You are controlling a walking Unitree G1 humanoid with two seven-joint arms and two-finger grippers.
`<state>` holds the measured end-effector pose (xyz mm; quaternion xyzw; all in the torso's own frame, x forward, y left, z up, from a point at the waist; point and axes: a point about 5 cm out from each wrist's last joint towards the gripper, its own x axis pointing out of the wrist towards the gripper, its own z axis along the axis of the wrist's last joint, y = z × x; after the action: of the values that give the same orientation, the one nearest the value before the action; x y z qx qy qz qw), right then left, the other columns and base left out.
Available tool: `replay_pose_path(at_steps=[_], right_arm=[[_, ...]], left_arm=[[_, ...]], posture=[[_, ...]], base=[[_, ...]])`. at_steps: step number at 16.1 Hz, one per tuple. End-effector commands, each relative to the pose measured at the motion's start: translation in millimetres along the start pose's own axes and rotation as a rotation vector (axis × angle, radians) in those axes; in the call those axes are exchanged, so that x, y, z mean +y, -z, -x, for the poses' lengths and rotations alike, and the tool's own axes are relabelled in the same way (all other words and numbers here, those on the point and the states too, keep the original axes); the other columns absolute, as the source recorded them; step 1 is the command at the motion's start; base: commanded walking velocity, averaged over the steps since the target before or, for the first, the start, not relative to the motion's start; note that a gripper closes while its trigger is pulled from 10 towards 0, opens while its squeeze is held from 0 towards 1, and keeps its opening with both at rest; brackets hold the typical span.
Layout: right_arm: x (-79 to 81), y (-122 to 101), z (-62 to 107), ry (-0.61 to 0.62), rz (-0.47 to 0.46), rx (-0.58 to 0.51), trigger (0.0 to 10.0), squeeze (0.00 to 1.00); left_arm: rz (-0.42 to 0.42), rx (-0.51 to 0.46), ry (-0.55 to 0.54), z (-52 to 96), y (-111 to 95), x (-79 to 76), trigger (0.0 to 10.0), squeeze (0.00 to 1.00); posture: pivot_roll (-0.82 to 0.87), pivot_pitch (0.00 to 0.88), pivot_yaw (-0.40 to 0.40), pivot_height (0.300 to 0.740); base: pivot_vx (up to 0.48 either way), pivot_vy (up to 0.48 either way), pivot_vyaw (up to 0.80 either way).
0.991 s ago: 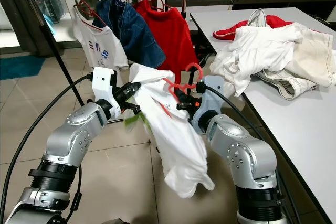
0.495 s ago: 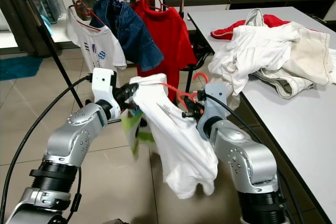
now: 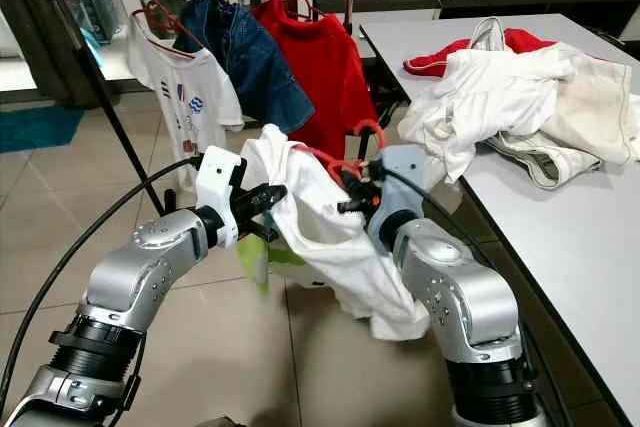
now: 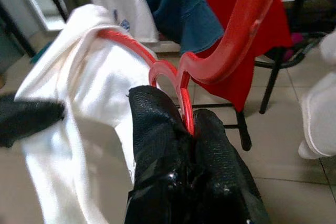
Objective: Hang hanger
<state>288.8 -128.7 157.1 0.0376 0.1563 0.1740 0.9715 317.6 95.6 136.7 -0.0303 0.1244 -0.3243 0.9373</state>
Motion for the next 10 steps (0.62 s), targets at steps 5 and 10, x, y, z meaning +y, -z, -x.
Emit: replay_pose_path(at_steps=[5, 10], right_arm=[[-3.0, -7.3, 2.6, -0.020, 0.013, -0.047, 10.0, 0.00], [-7.2, -24.9, 3.8, -0.060, -0.050, -0.144, 10.0, 0.00]], left_arm=[[-0.147, 0.001, -0.209, 10.6, -15.2, 35.1, 0.0, 0.00], [-0.099, 0.046, -0.113, 6.6, -2.6, 19.2, 0.0, 0.00]], posture=[[-0.20, 0.000, 0.030, 0.719], [-0.20, 0.000, 0.033, 0.719]], base=[[0.000, 0.000, 0.00], [0.000, 0.000, 0.00]])
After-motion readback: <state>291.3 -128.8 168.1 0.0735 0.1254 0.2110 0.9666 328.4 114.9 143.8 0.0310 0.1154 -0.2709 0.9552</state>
